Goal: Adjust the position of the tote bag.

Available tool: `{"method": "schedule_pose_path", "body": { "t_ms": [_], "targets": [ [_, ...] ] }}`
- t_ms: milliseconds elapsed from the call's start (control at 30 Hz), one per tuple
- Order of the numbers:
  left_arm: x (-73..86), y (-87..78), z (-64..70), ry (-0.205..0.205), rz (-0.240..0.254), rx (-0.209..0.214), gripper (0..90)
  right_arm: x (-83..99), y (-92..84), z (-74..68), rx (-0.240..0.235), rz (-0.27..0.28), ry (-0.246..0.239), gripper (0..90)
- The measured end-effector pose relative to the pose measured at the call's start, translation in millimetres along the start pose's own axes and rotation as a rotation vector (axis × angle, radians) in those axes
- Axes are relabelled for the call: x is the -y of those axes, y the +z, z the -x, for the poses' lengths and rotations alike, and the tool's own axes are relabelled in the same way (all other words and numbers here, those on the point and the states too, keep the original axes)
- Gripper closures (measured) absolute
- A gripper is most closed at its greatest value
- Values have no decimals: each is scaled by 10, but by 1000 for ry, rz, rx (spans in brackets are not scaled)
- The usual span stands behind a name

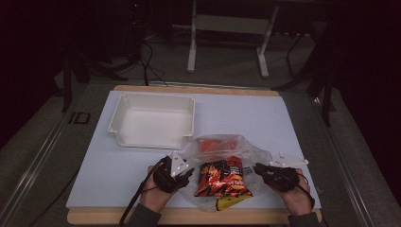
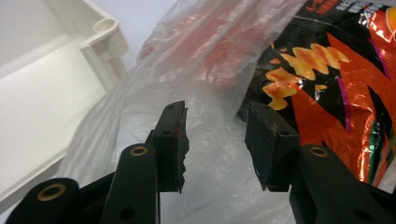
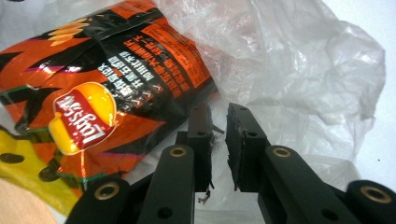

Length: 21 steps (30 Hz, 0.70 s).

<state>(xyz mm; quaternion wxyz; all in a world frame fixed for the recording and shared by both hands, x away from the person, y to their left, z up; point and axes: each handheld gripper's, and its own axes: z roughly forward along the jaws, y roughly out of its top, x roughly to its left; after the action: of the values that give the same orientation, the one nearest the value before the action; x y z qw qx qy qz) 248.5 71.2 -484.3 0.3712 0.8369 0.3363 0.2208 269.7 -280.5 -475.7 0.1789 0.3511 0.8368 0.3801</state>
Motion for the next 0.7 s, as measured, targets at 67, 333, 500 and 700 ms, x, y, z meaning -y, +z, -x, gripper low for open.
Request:
{"method": "schedule_pose_path", "body": {
  "t_ms": [67, 333, 500, 700],
  "targets": [
    [0, 39, 25, 14, -11, -9, 585, -6, 12, -2, 2, -1, -2, 765],
    [-20, 289, 63, 44, -73, -53, 521, -102, 168, -4, 38, -5, -20, 625],
    [-34, 431, 64, 41, -109, -112, 489, -151, 272, 5, 90, -28, -36, 563],
    [-55, 532, 36, 9, -122, -185, 441, -218, 347, -15, 146, -37, -64, 506]
  ]
}}
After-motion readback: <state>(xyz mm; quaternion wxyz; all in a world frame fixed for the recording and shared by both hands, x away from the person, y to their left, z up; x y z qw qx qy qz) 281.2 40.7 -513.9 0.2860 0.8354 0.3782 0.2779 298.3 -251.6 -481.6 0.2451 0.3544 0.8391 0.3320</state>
